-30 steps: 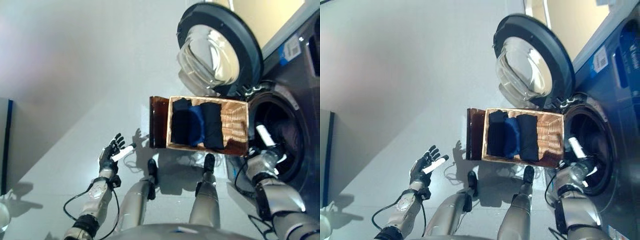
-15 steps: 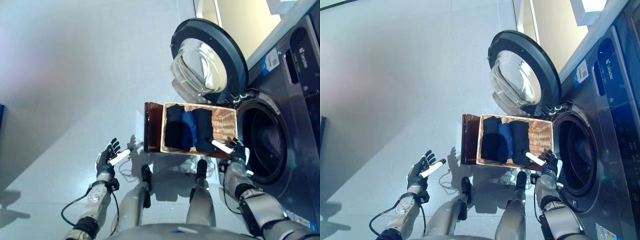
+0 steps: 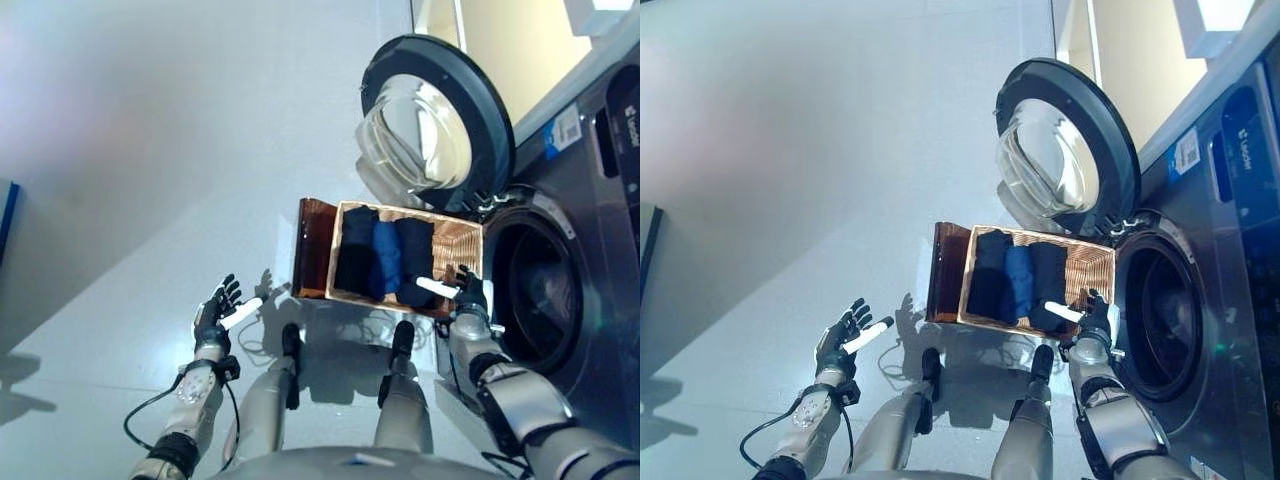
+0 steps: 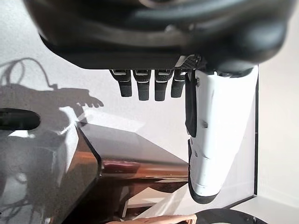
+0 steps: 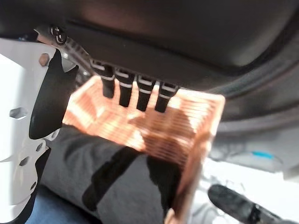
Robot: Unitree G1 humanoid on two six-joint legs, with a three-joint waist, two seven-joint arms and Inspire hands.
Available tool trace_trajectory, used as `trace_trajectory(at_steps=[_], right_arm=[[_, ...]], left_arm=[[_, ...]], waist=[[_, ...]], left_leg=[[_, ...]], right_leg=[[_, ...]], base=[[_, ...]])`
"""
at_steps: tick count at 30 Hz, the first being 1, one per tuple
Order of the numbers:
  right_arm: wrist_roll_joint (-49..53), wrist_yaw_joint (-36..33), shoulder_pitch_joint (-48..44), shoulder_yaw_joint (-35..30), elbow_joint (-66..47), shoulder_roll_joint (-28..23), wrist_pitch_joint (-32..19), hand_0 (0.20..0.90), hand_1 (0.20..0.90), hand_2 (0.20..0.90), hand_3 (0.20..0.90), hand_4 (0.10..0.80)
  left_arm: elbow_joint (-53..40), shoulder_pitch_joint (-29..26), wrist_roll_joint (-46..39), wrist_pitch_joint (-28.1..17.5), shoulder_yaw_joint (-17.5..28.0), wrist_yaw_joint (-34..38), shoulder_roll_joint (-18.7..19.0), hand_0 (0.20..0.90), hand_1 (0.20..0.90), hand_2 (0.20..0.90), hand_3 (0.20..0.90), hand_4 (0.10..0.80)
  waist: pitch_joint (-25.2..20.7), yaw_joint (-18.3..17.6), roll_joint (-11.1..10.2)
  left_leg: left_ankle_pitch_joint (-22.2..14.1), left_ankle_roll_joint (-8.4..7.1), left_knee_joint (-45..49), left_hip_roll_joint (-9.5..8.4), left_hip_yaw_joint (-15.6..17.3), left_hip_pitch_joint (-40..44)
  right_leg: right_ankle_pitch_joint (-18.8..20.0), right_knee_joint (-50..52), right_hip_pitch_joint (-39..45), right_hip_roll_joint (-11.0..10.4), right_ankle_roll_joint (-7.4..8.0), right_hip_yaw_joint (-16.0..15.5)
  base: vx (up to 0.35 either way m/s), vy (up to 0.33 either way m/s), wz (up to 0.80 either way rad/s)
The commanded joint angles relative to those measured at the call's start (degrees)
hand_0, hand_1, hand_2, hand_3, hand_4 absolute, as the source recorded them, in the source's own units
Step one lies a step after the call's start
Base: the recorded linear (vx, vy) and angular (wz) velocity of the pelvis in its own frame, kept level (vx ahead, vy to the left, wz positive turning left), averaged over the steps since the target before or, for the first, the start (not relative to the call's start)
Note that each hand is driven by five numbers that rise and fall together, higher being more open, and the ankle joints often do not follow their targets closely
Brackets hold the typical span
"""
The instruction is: Pick up the clothes and place them into the washing machine
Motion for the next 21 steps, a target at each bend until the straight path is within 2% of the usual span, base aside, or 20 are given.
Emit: trace_trajectory(at_steps=[1,7,12,21], right_arm=[[-2.6,-3.9,-3.3,1.8,-1.3,-5.9,-1.4,0.9,0.9,0.9,0.9,0.8],[-6.5,-5.6,-5.1,3.9,-1.1,-7.5,-0.3,0.9,0.9,0.9,0.9,0.8],[-11.2,-6.8,-8.6,7.8,0.7,-7.2,1.7,0.9,0.9,0.9,0.9,0.8],[-12.0,-8.1,-13.6,8.9,4.6,-7.6,3.7,0.9,0.9,0.9,0.9,0.8]], left_arm=[[-6.9,1.7,1.4,-4.5,3.1,-0.5,3.3,0.9,0.9,0.9,0.9,0.8],[-9.3,3.0,1.8,-4.5,3.6,-1.0,4.3,0.9,0.9,0.9,0.9,0.8],[-11.6,3.4,1.9,-4.5,4.2,-0.8,4.7,0.9,0.9,0.9,0.9,0.8],[-14.3,3.7,1.7,-4.5,4.0,-0.7,5.5,0.9,0.9,0.9,0.9,0.8]], waist=[[1.9,0.8,0.9],[2.6,1.5,1.3],[3.5,2.5,2.0],[3.5,4.1,2.8]], left_leg=[[-0.3,-4.15,4.0,2.77,-4.0,-3.0],[-0.5,-4.14,6.1,2.47,-4.1,-5.7],[-1.3,-3.55,8.5,1.58,-4.3,-8.9],[-1.7,-2.81,9.5,0.53,-4.2,-11.7]], right_leg=[[-3.8,9.6,0.8,-1.6,-0.78,0.5],[-4.3,11.4,-1.0,-2.0,-0.92,0.1],[-4.4,13.5,-4.0,-2.5,-1.29,0.7],[-4.1,14.5,-6.4,-3.1,-1.28,0.8]], base=[[-0.02,0.0,0.12],[-0.024,0.004,0.12],[-0.028,0.039,0.03],[-0.002,0.024,0.04]])
